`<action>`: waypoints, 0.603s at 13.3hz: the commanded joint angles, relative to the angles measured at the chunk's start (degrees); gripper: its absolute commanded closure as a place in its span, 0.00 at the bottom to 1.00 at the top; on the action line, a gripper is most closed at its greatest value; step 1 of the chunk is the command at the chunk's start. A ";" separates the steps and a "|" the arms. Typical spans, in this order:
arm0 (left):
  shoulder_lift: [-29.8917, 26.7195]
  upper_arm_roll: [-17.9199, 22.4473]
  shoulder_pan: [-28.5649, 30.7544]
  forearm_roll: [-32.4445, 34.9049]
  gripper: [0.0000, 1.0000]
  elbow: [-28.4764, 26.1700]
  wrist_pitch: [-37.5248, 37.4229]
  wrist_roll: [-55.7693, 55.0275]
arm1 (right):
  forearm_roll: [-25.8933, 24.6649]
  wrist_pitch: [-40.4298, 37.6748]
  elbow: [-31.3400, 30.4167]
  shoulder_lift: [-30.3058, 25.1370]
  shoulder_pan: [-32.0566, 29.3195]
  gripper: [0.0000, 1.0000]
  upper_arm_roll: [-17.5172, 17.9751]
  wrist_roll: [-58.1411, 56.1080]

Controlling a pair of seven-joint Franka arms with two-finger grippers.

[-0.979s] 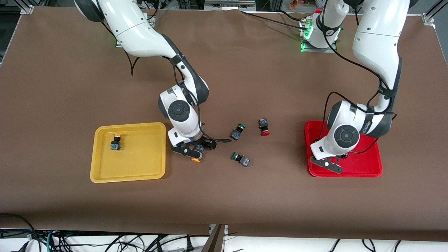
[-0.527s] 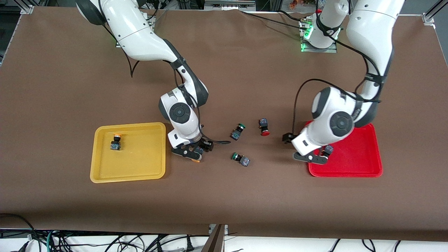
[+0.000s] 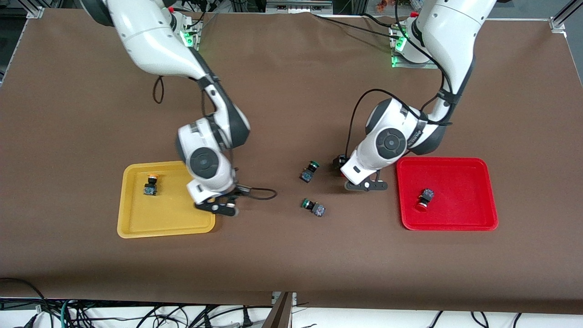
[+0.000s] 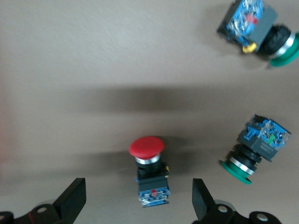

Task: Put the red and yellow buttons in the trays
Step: 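Lower the yellow button into the yellow tray and open the right gripper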

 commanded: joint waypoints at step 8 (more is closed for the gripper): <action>-1.13 0.31 -3.19 1.63 0.53 -12.05 16.62 -3.70 | 0.91 -7.46 -6.15 -1.22 -12.71 0.44 1.05 -21.38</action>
